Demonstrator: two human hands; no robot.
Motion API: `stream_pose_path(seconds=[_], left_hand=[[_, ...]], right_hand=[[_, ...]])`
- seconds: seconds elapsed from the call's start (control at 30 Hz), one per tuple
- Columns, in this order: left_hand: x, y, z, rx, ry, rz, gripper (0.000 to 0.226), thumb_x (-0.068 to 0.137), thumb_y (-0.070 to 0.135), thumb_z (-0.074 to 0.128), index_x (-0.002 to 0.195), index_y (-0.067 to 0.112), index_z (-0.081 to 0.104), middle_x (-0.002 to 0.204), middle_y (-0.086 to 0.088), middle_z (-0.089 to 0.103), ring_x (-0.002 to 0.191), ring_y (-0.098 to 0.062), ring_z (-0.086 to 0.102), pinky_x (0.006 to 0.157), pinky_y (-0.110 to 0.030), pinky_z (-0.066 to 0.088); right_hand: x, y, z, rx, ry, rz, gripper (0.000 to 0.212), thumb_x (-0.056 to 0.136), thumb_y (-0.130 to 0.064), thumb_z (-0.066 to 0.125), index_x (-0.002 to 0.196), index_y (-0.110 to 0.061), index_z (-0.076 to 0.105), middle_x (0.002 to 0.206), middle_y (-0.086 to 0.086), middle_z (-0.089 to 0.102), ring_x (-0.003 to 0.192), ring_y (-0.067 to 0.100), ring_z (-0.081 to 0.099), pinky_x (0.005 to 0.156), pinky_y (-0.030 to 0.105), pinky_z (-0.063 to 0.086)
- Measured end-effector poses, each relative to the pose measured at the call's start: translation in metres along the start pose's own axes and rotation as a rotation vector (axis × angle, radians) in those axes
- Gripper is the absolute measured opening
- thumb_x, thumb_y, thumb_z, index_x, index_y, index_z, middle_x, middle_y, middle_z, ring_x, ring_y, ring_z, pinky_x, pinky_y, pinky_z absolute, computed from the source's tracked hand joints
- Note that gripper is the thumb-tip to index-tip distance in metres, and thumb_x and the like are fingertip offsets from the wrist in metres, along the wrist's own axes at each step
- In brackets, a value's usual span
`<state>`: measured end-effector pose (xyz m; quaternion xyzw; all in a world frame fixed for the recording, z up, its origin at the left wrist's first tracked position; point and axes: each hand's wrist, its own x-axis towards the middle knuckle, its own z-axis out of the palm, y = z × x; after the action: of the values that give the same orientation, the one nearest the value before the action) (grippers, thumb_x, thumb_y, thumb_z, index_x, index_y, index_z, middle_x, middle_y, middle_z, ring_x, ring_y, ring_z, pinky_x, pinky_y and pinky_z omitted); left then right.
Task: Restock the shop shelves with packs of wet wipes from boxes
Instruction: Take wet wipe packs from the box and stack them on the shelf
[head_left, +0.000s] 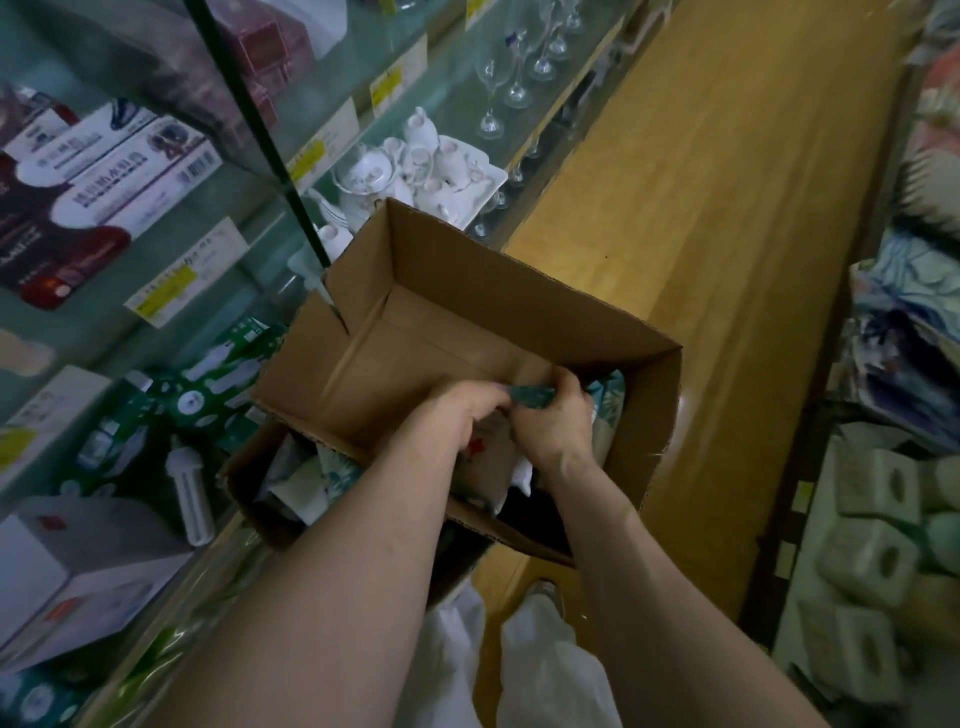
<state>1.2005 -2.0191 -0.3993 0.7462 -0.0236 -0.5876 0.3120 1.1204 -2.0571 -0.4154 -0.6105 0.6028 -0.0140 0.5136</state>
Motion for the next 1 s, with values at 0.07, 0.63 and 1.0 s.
stream_pose_path(seconds=[0.07, 0.63, 1.0], left_hand=[[-0.005, 0.002, -0.005, -0.005, 0.006, -0.016, 0.034, 0.101, 0.019, 0.044, 0.135, 0.017, 0.051, 0.072, -0.001, 0.039, 0.059, -0.012, 0.033, 0.042, -0.027, 0.032], [0.004, 0.011, -0.055, -0.513, -0.035, 0.024, 0.039, 0.078, 0.029, 0.076, 0.109, 0.012, 0.061, 0.101, -0.012, 0.067, 0.084, -0.023, 0.067, 0.076, -0.043, 0.057], [-0.058, 0.032, 0.013, -0.744, -0.503, 0.32, 0.029, 0.083, 0.025, 0.052, 0.108, 0.012, 0.062, 0.101, -0.012, 0.067, 0.079, -0.024, 0.064, 0.067, -0.03, 0.046]], right_hand=[[0.005, -0.003, 0.002, 0.055, 0.015, 0.026, 0.072, 0.083, -0.021, 0.071, 0.145, -0.016, 0.034, 0.142, 0.009, 0.043, 0.126, 0.029, 0.048, 0.104, 0.041, 0.045], [-0.005, -0.04, -0.023, 0.573, 0.016, 0.096, 0.048, 0.087, -0.021, 0.067, 0.119, -0.016, 0.033, 0.101, 0.007, 0.058, 0.083, 0.02, 0.065, 0.055, 0.025, 0.057], [-0.048, -0.039, -0.076, 0.897, 0.194, -0.018, 0.038, 0.086, -0.024, 0.067, 0.118, -0.007, 0.057, 0.097, 0.014, 0.067, 0.061, 0.017, 0.063, 0.042, 0.019, 0.047]])
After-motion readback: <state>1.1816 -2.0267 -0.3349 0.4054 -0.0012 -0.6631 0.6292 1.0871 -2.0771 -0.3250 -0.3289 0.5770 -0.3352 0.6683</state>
